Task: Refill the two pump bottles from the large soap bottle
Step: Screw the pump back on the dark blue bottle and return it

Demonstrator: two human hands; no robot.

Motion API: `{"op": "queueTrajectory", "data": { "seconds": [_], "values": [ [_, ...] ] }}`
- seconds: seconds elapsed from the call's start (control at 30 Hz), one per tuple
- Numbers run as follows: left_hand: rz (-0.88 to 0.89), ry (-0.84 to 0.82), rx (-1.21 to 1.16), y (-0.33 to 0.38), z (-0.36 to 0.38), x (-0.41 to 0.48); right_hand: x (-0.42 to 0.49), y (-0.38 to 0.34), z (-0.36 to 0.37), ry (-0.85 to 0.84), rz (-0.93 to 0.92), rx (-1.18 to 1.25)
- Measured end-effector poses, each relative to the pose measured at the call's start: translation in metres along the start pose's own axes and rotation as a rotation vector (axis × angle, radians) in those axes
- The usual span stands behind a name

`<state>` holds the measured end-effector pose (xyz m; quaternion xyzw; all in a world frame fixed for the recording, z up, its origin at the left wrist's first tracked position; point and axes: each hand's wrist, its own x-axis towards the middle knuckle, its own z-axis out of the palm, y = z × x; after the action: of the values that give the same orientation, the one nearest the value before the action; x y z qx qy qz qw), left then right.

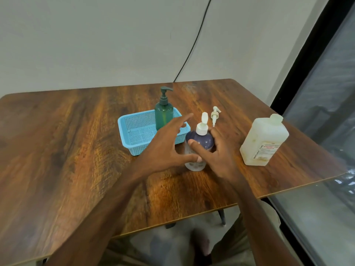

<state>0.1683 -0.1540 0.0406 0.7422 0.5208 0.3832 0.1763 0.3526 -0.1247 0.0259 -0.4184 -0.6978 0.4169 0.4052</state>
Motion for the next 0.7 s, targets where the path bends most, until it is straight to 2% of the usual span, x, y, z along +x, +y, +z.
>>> {"op": "queueTrajectory", "data": {
  "seconds": [0.1,0.23,0.33,0.7],
  "values": [
    [-0.002,-0.002,-0.153,0.011,-0.006,0.003,0.001,0.012,0.007,0.052,-0.034,0.104],
    [-0.041,0.231,-0.217,0.021,0.009,0.019,0.002,0.018,0.014,0.108,-0.083,0.162],
    [-0.033,0.317,-0.193,0.022,0.018,0.027,0.004,0.022,0.017,0.135,-0.117,0.201],
    [0.037,0.208,-0.128,0.009,0.010,0.039,0.006,0.027,0.017,0.115,-0.150,0.256]
  ]
}}
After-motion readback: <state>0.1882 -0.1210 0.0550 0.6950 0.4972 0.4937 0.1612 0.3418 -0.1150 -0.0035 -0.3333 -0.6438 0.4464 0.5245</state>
